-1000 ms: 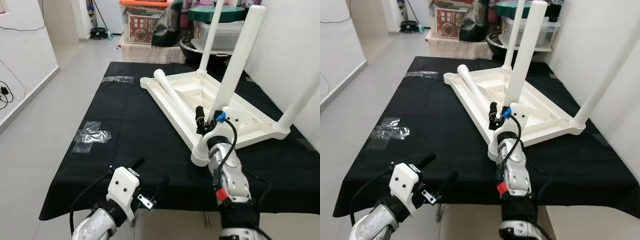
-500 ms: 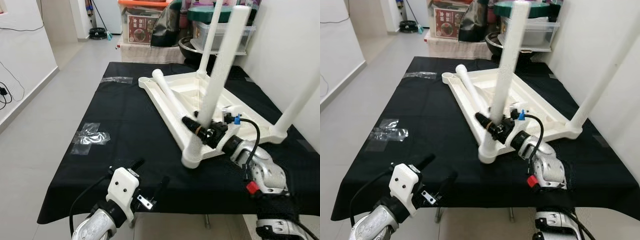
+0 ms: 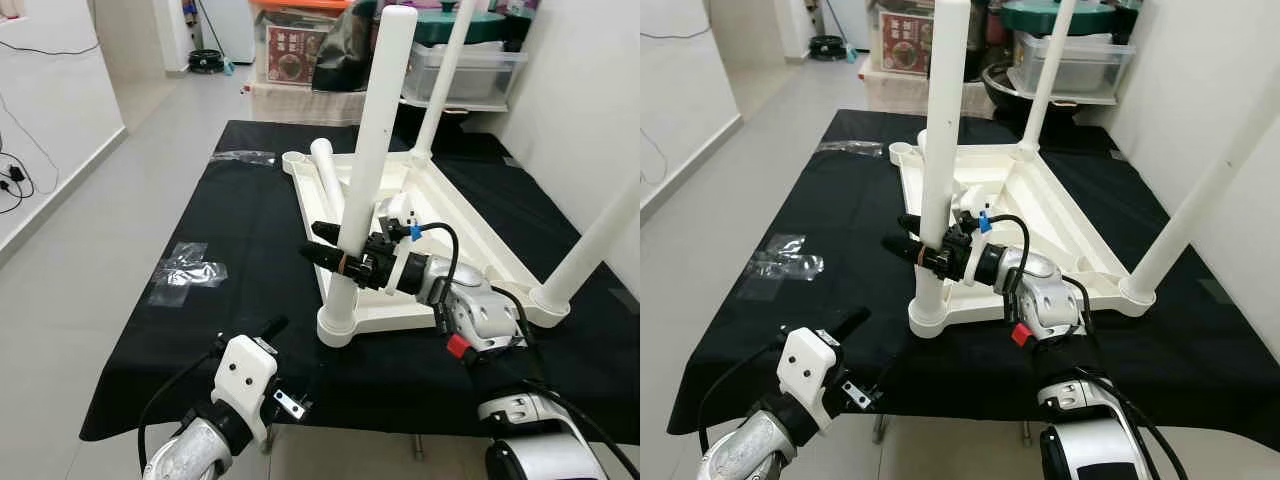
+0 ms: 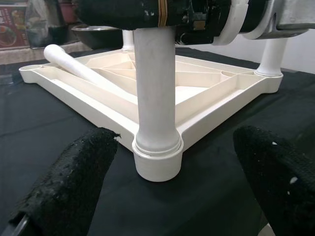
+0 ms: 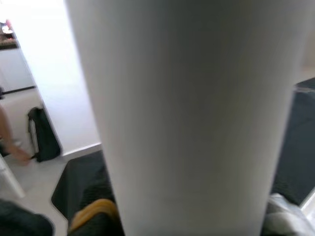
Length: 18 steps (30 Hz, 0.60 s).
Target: Building children table
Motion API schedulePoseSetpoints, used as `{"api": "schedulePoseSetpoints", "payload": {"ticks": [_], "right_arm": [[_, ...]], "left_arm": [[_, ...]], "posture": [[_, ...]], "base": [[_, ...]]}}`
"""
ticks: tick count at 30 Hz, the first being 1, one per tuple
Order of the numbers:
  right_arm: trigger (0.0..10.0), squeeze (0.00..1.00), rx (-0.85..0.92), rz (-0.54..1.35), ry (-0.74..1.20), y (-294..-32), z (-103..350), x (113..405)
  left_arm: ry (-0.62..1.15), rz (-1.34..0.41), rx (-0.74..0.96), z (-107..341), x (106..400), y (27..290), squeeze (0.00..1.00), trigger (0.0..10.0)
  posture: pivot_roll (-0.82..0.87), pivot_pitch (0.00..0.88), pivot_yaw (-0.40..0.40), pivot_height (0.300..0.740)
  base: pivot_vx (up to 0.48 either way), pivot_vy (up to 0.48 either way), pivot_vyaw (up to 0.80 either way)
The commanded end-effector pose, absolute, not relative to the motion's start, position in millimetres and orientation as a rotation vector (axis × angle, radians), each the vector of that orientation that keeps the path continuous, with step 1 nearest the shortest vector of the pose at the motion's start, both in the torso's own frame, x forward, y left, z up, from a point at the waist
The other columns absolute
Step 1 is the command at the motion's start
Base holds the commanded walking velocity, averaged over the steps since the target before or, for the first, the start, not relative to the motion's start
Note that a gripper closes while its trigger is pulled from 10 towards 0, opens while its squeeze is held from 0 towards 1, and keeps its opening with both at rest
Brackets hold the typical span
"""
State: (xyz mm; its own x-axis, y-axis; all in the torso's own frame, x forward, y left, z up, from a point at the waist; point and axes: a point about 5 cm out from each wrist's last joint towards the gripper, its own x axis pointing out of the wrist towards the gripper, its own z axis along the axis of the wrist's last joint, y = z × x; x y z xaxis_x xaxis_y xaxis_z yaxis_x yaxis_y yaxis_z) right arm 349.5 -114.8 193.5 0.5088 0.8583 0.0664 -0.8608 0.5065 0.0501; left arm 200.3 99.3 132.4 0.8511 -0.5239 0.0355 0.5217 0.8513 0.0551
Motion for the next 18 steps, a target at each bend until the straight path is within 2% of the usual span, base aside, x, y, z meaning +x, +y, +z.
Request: {"api": "schedulePoseSetpoints", "payload": {"ticks": [1,3,4,7,8,9,11,14,18], "right_arm": [[0.0,0.00,0.105,0.969,-0.059,-119.2,194.9,352.1],[0.0,0.00,0.105,0.969,-0.059,-119.2,194.9,352.1],[0.0,0.00,0.120,0.891,-0.052,-122.9,193.1,354.5],[0.0,0.00,0.115,0.457,-0.033,-147.4,184.9,362.9],[0.0,0.00,0.115,0.457,-0.033,-147.4,184.9,362.9],[0.0,0.00,0.110,0.219,-0.027,-162.2,180.8,361.9],[0.0,0.00,0.122,-0.133,-0.014,-183.2,173.6,349.7],[0.0,0.00,0.130,-0.224,-0.004,-187.6,171.1,344.2],[0.0,0.00,0.161,-0.334,0.008,-179.5,166.7,330.7]], "left_arm": [[-0.044,-0.552,0.048,130.3,199.1,97.9,0.00,10.0],[-0.044,-0.552,0.048,130.3,199.1,97.9,0.00,10.0],[-0.044,-0.550,0.047,130.3,199.1,98.2,0.00,10.0],[-0.043,-0.545,0.048,130.2,199.3,99.4,0.00,10.0],[-0.043,-0.545,0.048,130.2,199.3,99.4,0.00,10.0],[-0.042,-0.547,0.048,130.0,199.5,99.3,0.00,10.0],[-0.040,-0.548,0.045,129.4,199.8,99.2,0.00,10.0],[-0.039,-0.547,0.043,129.3,200.1,99.4,0.00,10.0],[-0.038,-0.545,0.043,128.8,200.8,99.8,0.00,10.0]], "posture": [[0.14,0.000,-0.101,0.740],[0.14,0.000,-0.101,0.740],[0.14,0.000,-0.099,0.740],[0.13,0.000,-0.092,0.740],[0.13,0.000,-0.092,0.740],[0.12,0.000,-0.086,0.740],[0.12,0.000,-0.082,0.740],[0.12,0.000,-0.080,0.740],[0.13,0.000,-0.088,0.740]], "base": [[0.000,0.000,0.00],[0.000,0.000,0.00],[0.000,0.000,0.00],[0.000,0.000,0.00],[0.000,0.000,0.00],[0.000,0.000,0.00],[0.000,0.000,0.00],[0.000,0.000,0.00],[0.000,0.000,0.00]]}}
